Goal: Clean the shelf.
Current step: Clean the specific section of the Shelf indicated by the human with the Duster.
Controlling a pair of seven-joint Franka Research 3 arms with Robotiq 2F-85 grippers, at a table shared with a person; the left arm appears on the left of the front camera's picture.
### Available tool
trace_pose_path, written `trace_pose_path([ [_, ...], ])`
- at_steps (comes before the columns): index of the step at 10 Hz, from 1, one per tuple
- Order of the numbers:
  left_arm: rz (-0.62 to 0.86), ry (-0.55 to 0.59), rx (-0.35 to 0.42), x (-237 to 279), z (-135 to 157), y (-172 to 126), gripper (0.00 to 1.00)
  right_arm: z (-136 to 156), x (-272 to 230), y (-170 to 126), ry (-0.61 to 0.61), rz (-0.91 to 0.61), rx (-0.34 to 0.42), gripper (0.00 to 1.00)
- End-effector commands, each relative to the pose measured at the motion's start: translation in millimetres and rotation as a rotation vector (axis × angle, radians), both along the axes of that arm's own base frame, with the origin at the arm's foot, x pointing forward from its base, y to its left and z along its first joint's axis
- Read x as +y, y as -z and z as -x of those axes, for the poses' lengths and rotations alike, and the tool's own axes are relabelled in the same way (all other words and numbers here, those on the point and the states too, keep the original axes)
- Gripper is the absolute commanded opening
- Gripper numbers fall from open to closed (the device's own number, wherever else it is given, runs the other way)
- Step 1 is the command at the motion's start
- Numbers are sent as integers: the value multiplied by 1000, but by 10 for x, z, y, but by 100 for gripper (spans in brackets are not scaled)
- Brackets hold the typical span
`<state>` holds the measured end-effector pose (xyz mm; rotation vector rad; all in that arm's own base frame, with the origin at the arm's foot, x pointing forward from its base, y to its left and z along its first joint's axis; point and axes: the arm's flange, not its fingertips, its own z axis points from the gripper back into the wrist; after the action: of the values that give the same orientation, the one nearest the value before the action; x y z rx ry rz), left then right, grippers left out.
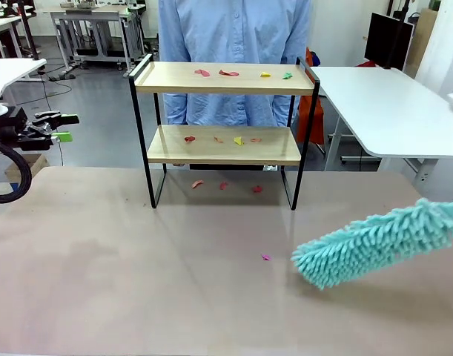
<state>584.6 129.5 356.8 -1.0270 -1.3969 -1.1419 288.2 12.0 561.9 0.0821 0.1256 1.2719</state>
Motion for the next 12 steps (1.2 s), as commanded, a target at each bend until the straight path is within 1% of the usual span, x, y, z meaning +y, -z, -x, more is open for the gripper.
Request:
trace_pose_path([
  [1,-2,-1,-7,4,1,-18,100,-102,39,101,-35,-42,27,12],
  [2,-2,-1,-7,4,1,-18,100,-160,45,87,-2,-77,60,12],
  [3,-2,-1,-7,4,1,-18,100,-30,83,82,-22,-17,24,12],
  [12,-2,-1,-7,4,1,-18,100,-30,83,82,-22,-17,24,12],
])
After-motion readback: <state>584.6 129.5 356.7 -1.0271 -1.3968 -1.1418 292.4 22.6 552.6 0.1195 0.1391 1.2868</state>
